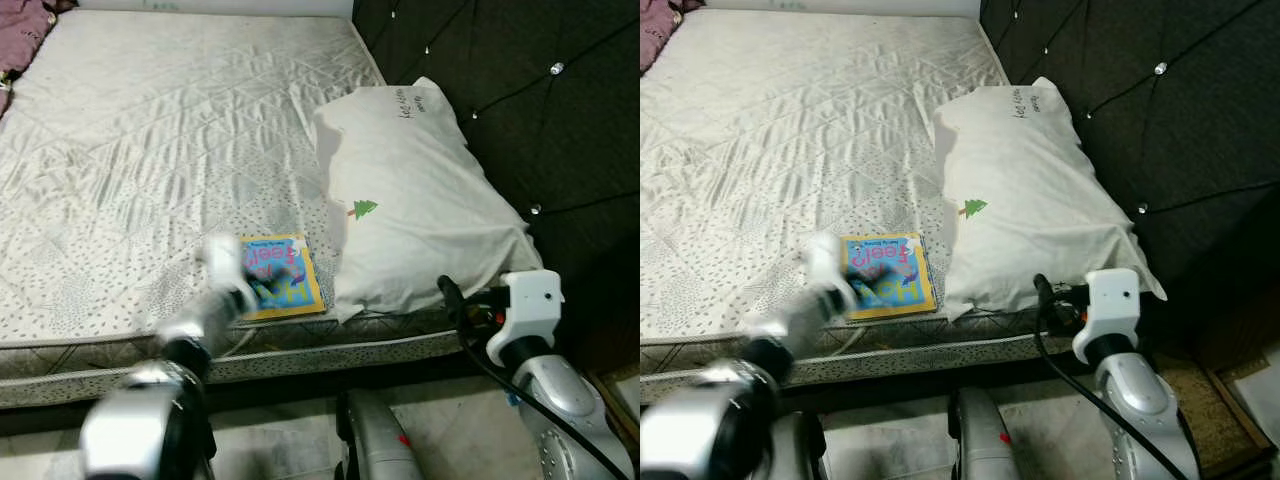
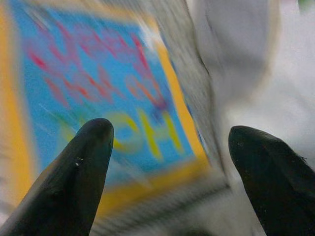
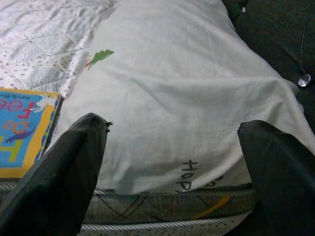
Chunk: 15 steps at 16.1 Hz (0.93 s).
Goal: Clean up the room
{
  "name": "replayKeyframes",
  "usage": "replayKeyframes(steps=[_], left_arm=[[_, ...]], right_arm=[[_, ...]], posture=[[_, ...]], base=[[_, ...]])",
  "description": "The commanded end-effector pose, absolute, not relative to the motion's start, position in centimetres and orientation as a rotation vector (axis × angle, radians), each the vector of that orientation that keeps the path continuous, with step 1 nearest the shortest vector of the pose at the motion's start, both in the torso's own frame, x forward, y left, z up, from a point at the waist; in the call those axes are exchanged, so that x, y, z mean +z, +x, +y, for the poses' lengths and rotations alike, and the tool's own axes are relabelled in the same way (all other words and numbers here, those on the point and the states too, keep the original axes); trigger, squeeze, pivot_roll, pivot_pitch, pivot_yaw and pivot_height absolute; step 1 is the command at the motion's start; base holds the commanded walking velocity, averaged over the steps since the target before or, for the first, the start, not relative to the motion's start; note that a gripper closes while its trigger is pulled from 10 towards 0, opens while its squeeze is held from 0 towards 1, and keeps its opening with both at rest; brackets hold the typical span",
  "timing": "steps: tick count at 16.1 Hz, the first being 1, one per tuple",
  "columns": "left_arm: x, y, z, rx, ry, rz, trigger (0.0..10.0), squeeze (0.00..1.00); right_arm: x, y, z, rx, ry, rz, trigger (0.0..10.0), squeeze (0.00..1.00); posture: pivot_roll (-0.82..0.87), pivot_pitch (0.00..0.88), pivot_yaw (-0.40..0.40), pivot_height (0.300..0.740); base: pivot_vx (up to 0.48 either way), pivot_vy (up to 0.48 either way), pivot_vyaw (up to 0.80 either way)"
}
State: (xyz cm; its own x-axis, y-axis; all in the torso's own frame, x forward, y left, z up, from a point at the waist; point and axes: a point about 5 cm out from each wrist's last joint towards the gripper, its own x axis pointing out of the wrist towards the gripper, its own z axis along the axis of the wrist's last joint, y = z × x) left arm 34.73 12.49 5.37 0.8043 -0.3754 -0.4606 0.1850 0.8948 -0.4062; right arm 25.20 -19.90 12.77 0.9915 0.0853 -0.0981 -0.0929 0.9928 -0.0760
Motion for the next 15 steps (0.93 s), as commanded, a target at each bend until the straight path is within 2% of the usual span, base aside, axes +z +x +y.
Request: replayKeyframes(steps=[1, 4, 7, 8, 15], left_arm=[[4.0, 33.7, 11.9, -0.343, -0.326, 0.626, 10.0, 1.0], [1.7, 31.4, 9.7, -0.409, -0.312, 0.72, 10.0, 1.0], [0.9, 30.6, 9.2, -0.407, -0.29, 0.748, 10.0, 1.0], [1.1, 30.9, 9.4, -0.382, -0.285, 0.73, 10.0, 0.85], [1.1, 31.3, 12.4, -0.274, -0.273, 0.719, 10.0, 0.83]], right_arm=[[12.8, 25.3, -20.1, 0.074, -0.085, 0.093, 10.0, 0.0], [12.8, 25.4, -19.9, 0.081, -0.08, 0.087, 10.0, 0.0], [12.9, 25.5, -19.7, 0.091, -0.082, 0.083, 10.0, 0.0], [12.9, 25.5, -19.9, 0.089, -0.084, 0.083, 10.0, 0.0], [12.8, 25.3, -19.9, 0.086, -0.086, 0.085, 10.0, 0.0]], posture=[[-0.25, 0.111, -0.086, 0.591], [-0.25, 0.112, -0.084, 0.591], [-0.25, 0.109, -0.083, 0.591], [-0.25, 0.109, -0.081, 0.591], [-0.26, 0.109, -0.078, 0.591]], base=[[0.0, 0.0, 0.0], [0.0, 0.0, 0.0], [0.0, 0.0, 0.0], [0.0, 0.0, 0.0], [0.0, 0.0, 0.0]])
